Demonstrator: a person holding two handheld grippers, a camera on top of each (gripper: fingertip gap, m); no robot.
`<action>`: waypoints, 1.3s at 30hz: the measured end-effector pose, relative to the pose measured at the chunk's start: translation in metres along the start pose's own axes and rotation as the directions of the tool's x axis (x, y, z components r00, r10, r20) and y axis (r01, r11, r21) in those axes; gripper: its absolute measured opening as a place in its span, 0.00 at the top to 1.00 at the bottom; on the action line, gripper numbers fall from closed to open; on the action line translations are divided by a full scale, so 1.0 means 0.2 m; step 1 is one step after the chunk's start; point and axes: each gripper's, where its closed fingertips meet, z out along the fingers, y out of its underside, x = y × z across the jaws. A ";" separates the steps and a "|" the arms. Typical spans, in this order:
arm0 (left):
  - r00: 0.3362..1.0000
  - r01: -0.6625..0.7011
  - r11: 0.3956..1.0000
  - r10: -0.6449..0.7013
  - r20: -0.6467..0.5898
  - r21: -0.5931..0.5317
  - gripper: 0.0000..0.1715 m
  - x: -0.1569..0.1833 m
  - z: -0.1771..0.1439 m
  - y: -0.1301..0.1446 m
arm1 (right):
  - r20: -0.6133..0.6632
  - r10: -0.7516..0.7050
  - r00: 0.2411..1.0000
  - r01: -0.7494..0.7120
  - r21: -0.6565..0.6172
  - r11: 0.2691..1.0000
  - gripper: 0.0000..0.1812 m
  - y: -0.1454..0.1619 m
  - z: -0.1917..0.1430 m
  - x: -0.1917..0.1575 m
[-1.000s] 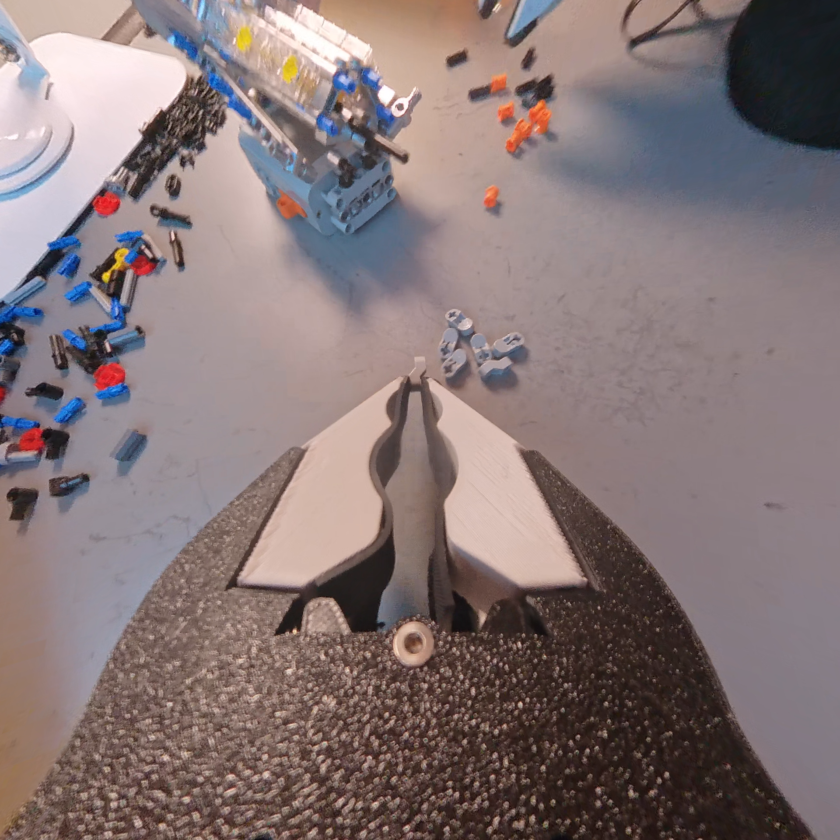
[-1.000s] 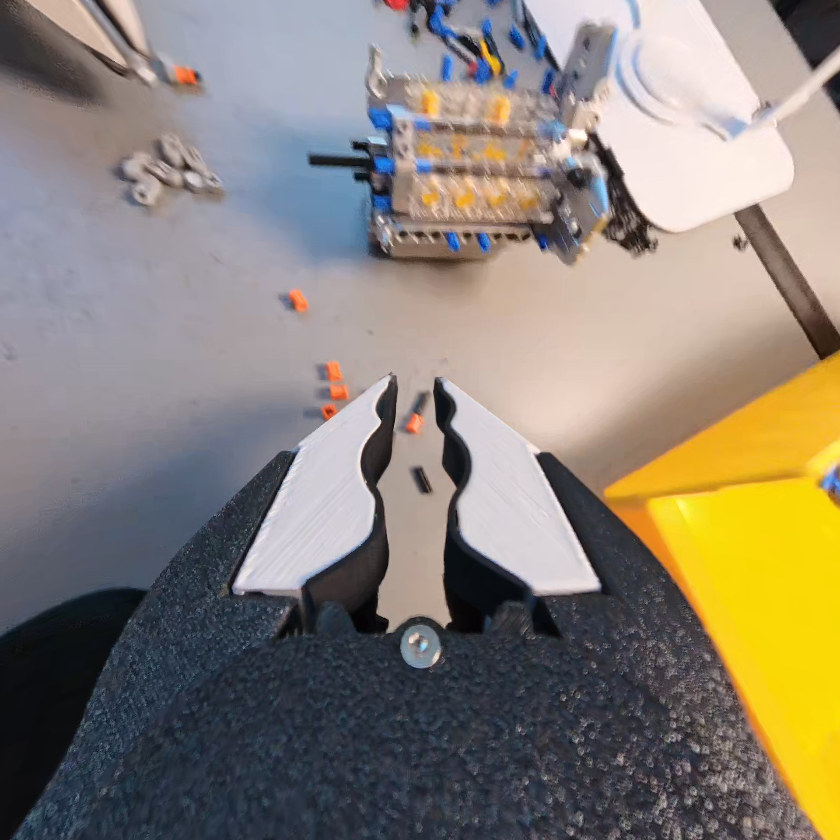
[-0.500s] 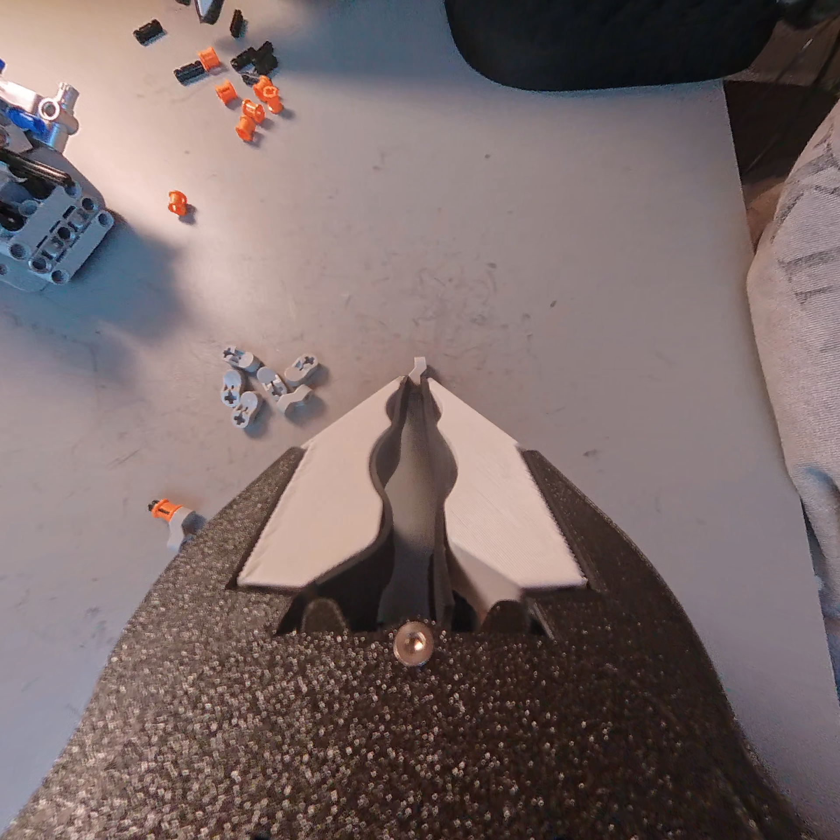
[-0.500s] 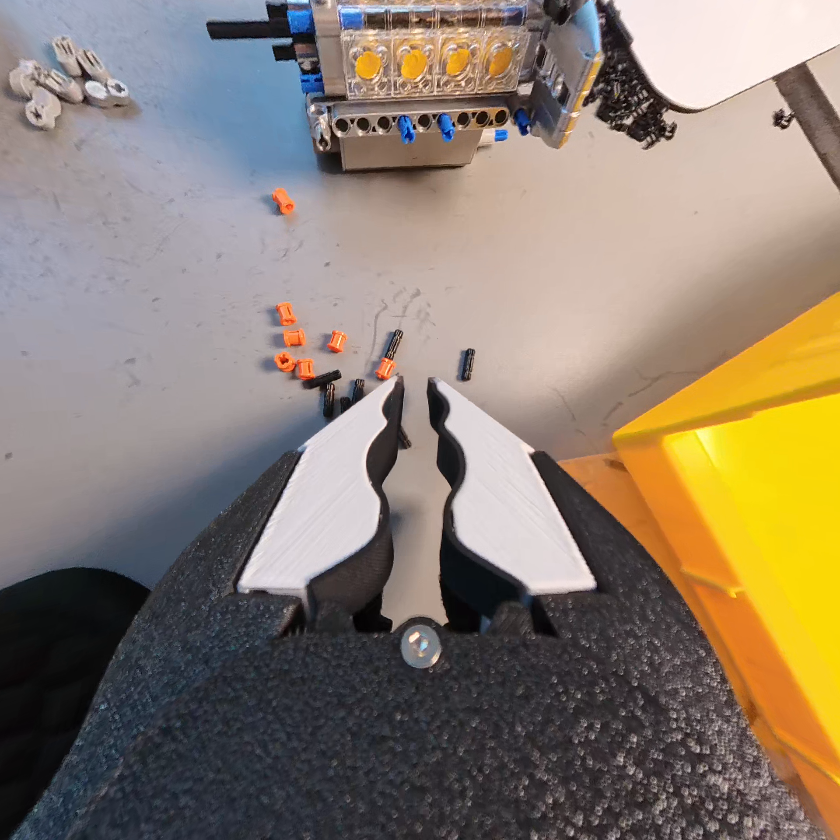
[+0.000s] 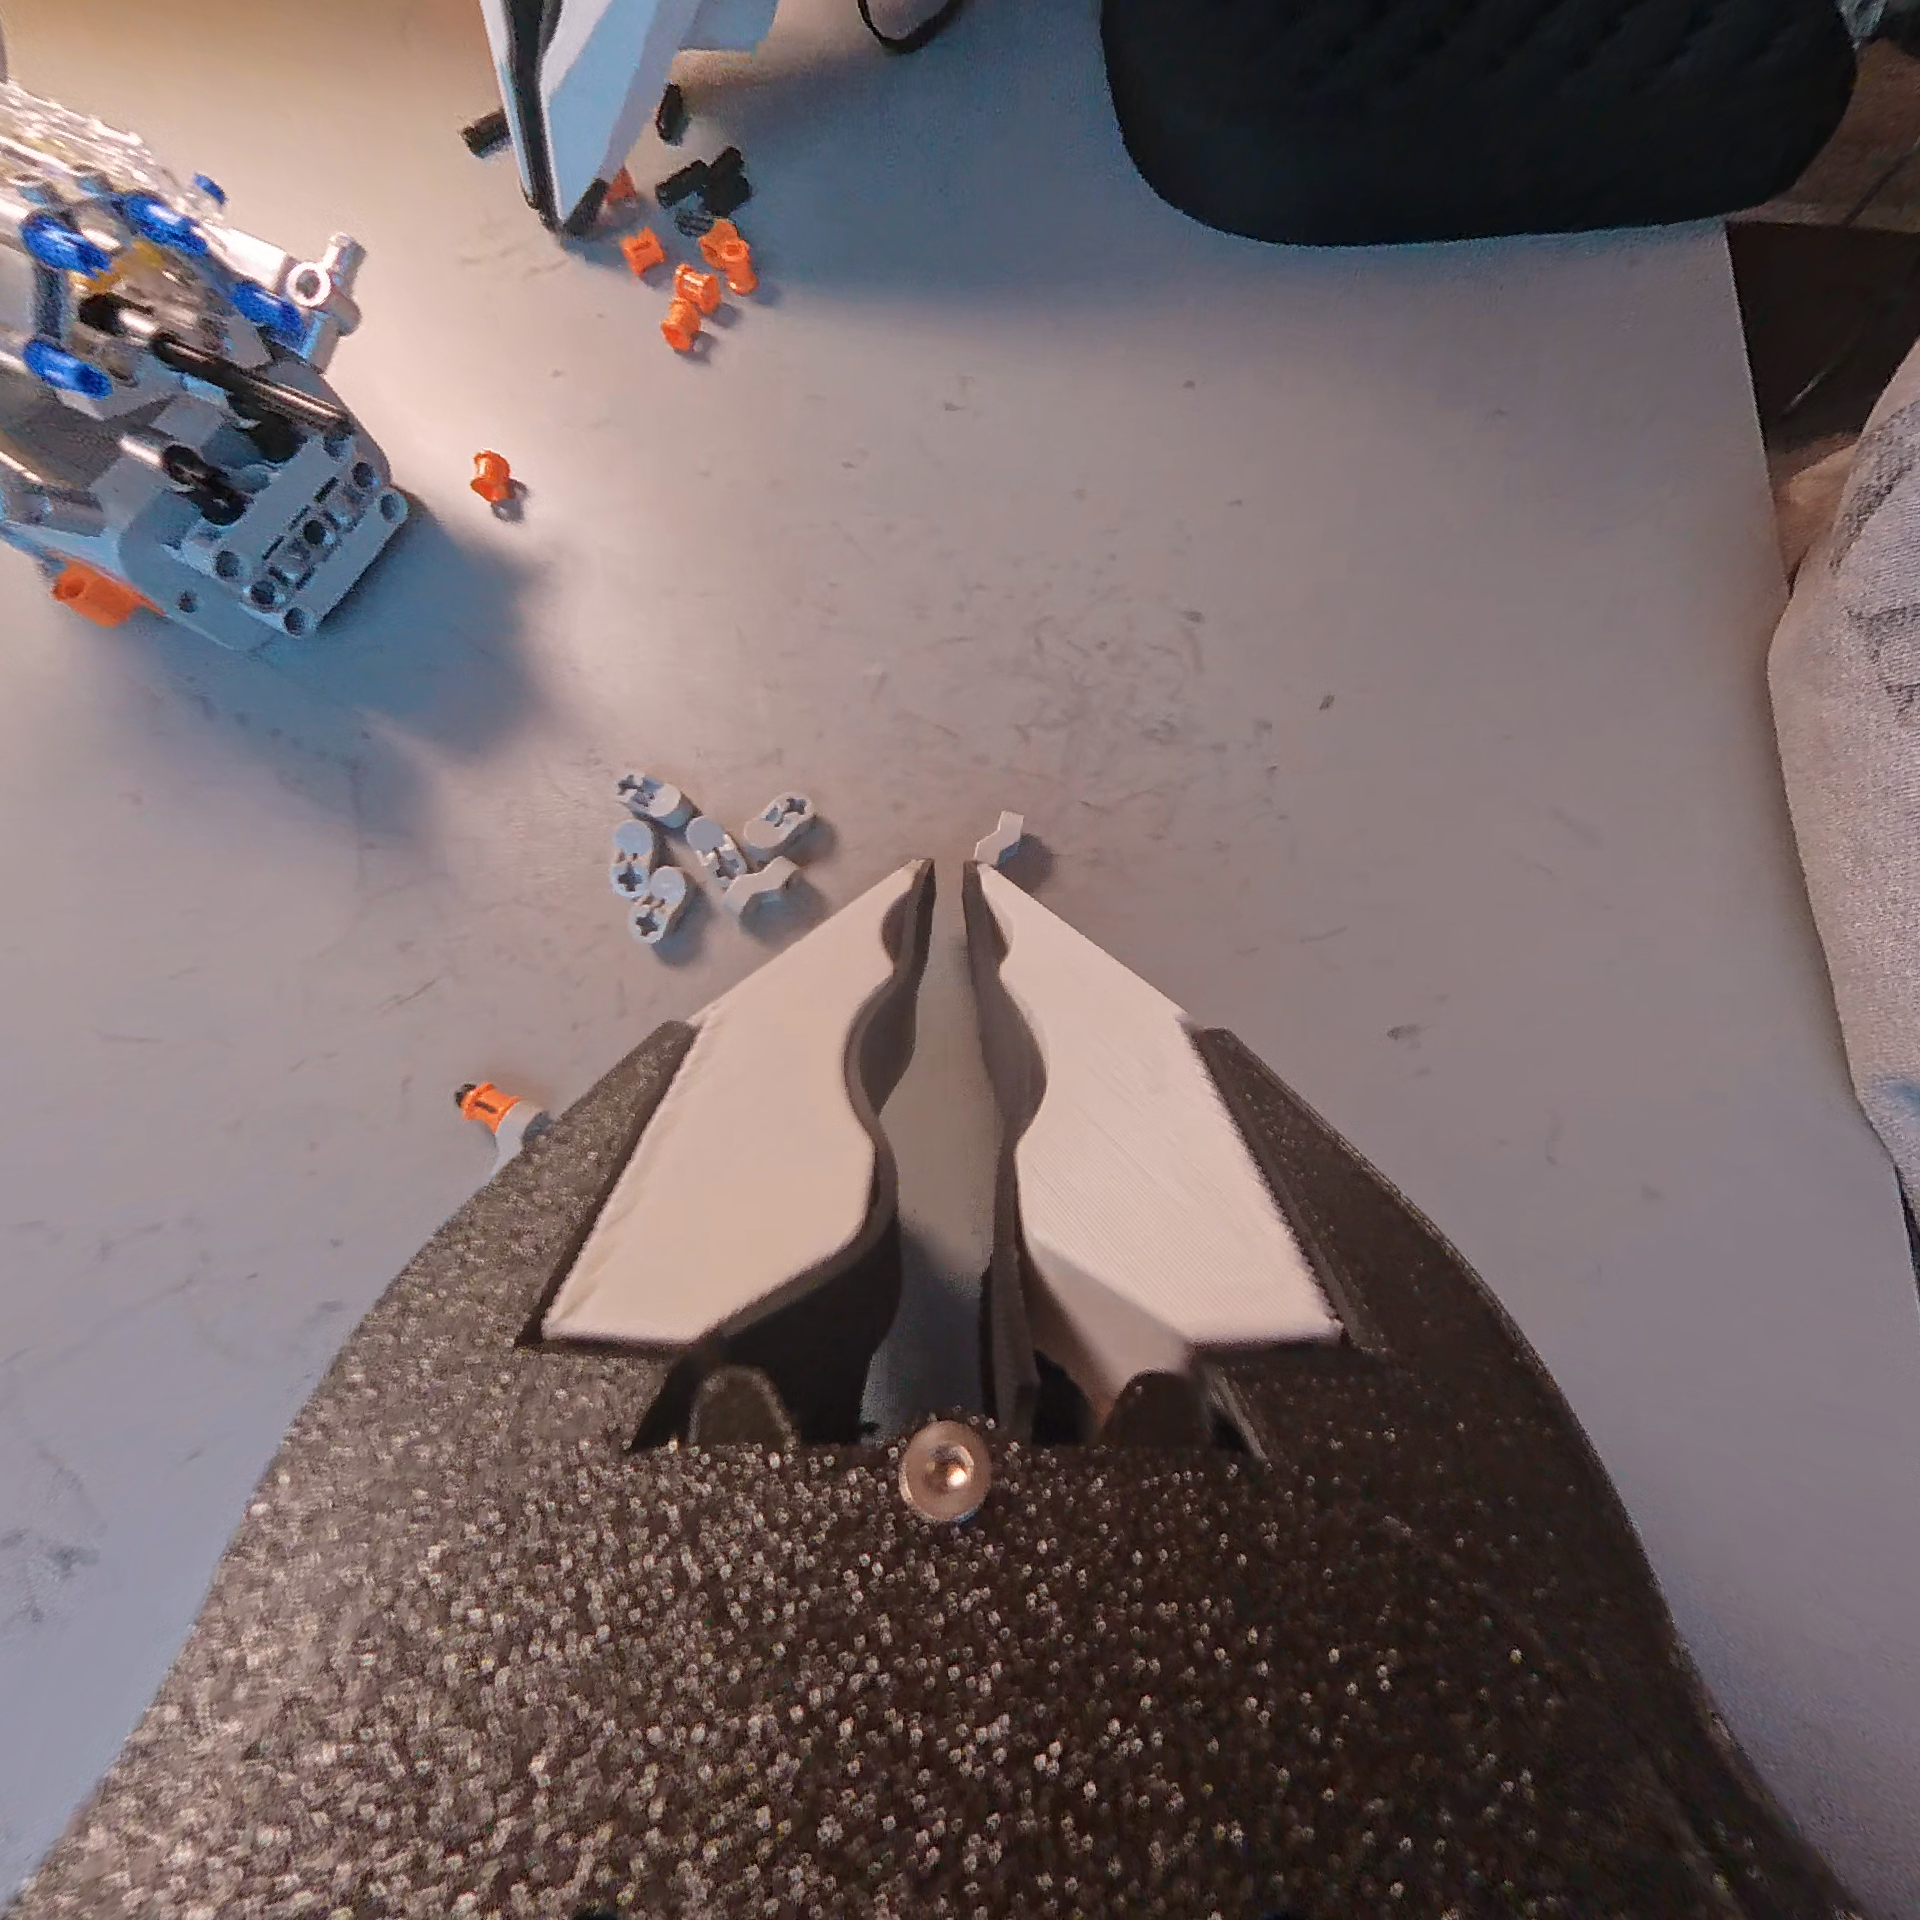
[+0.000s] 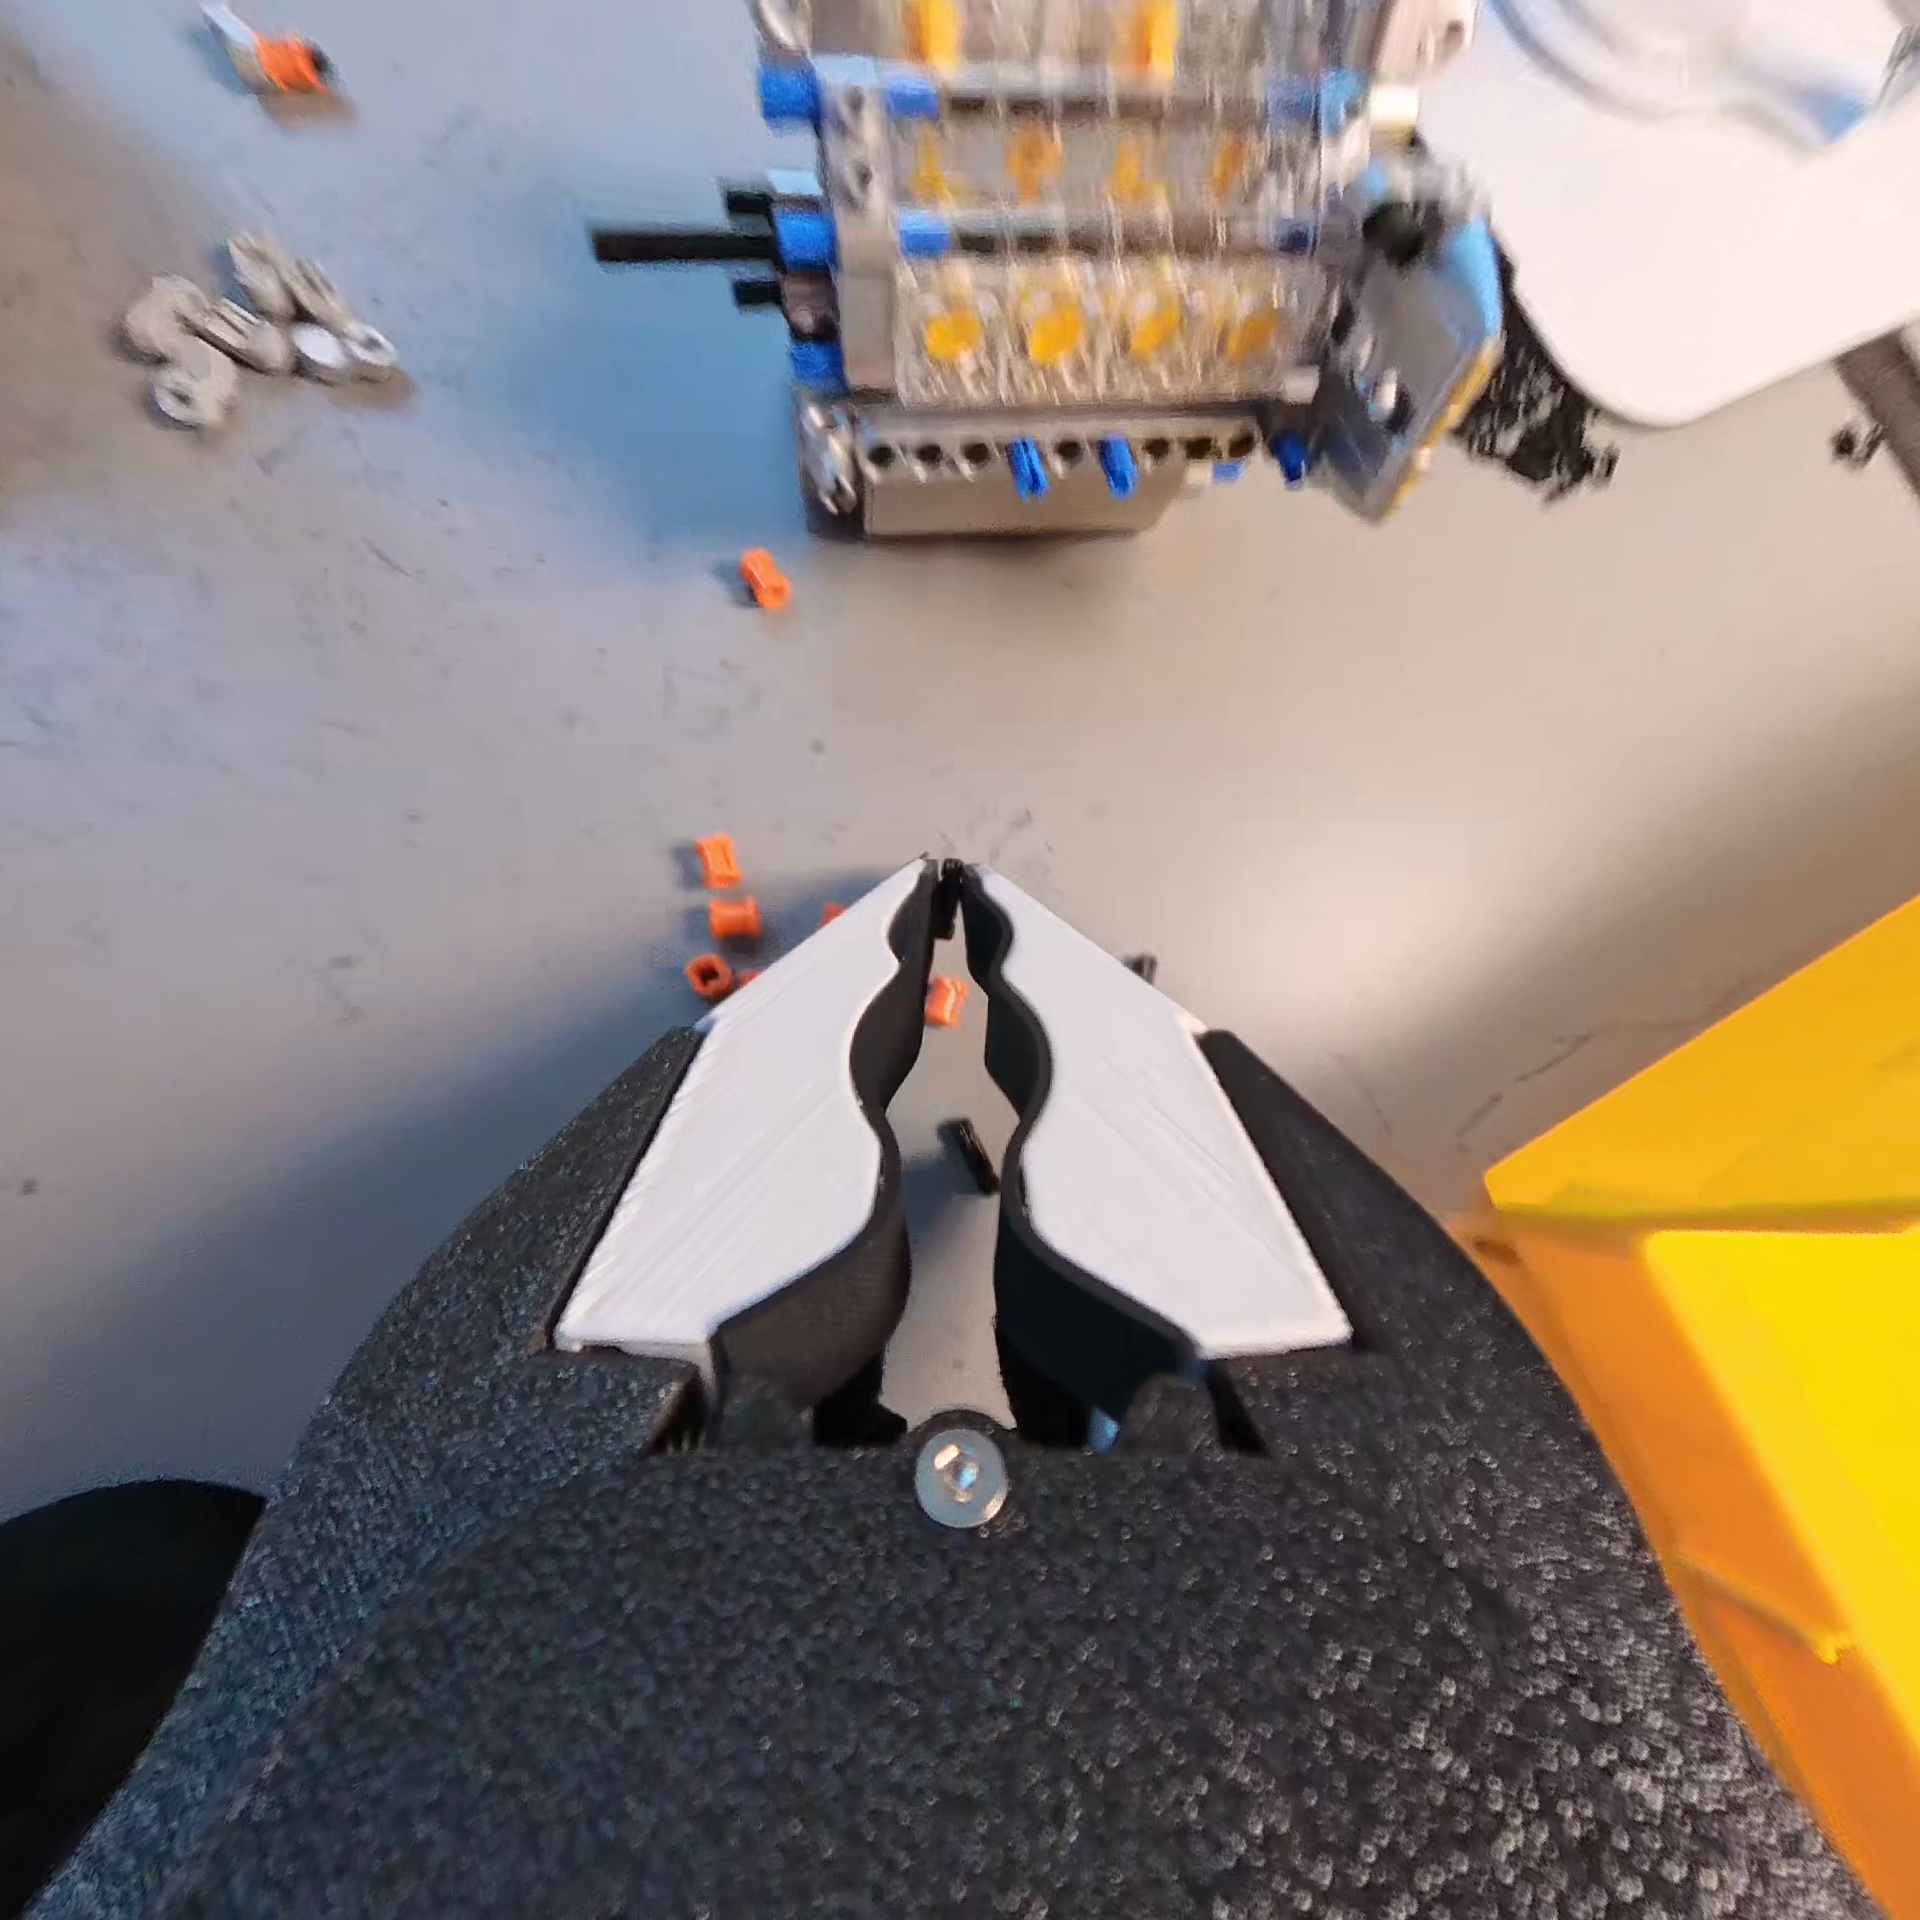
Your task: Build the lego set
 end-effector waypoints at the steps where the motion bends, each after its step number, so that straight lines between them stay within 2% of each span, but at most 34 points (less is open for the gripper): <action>1: 1.000 0.007 1.000 -0.008 0.011 0.018 0.98 -0.01 -0.01 -0.01 | 0.012 -0.038 0.999 0.037 0.065 0.997 0.98 -0.07 -0.02 -0.03; 4: 0.998 0.050 0.992 -0.056 0.041 0.116 0.97 -0.06 -0.05 -0.09 | 0.042 -0.203 0.978 0.179 0.325 0.929 0.98 -0.32 -0.13 -0.21; 6: 0.991 0.127 0.965 -0.134 0.013 0.231 0.97 -0.08 -0.08 -0.17 | 0.053 -0.313 0.948 0.260 0.441 0.859 0.98 -0.44 -0.17 -0.38; 9: 0.951 0.310 0.866 -0.288 -0.116 0.393 0.95 -0.09 -0.15 -0.30 | -0.025 -0.462 0.886 0.417 0.478 0.773 0.98 -0.53 -0.16 -0.55; 11: 0.900 0.436 0.788 -0.375 -0.222 0.436 0.93 -0.10 -0.17 -0.34 | -0.084 -0.519 0.851 0.490 0.483 0.726 0.98 -0.57 -0.14 -0.62; 15: 0.810 0.583 0.680 -0.440 -0.387 0.445 0.92 -0.08 -0.19 -0.38 | -0.146 -0.575 0.805 0.565 0.482 0.670 0.98 -0.61 -0.12 -0.71; 19: 0.789 0.605 0.664 -0.427 -0.442 0.439 0.95 -0.05 -0.21 -0.40 | -0.196 -0.584 0.788 0.594 0.491 0.637 0.98 -0.64 -0.14 -0.74; 28: 0.725 0.670 0.603 -0.407 -0.555 0.433 0.98 -0.03 -0.26 -0.43 | -0.221 -0.558 0.800 0.577 0.538 0.614 0.98 -0.69 -0.19 -0.75; 39: 0.655 0.727 0.524 -0.335 -0.677 0.444 0.99 0.00 -0.35 -0.50 | -0.147 -0.477 0.867 0.446 0.657 0.607 0.98 -0.73 -0.29 -0.75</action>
